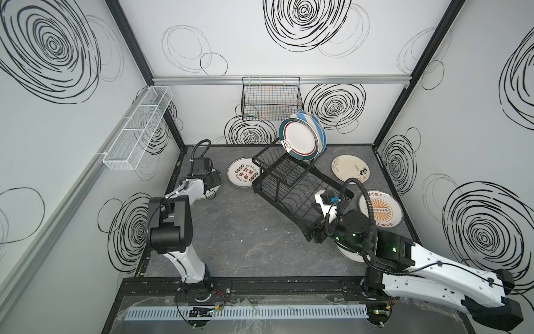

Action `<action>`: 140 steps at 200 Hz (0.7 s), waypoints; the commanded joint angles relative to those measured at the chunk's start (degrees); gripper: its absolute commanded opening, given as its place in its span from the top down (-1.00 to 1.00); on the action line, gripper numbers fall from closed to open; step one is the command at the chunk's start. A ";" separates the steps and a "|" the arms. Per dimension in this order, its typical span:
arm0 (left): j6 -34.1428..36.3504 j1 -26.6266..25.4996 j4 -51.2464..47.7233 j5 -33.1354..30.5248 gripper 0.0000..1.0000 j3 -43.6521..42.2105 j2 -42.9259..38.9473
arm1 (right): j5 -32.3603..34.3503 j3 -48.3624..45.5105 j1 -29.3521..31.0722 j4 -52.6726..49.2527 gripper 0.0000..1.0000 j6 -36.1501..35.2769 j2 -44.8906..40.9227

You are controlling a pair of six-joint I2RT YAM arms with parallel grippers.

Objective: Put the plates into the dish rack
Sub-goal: 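Open and withdraw the right gripper while the left gripper reaches toward the white plates, then push the white plate with the green-lettered center toward the rack with the left gripper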

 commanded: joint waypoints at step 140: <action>-4.46 -0.55 1.70 9.12 -0.92 -4.60 1.12 | -2.82 0.35 -0.15 8.08 -0.90 -2.18 0.30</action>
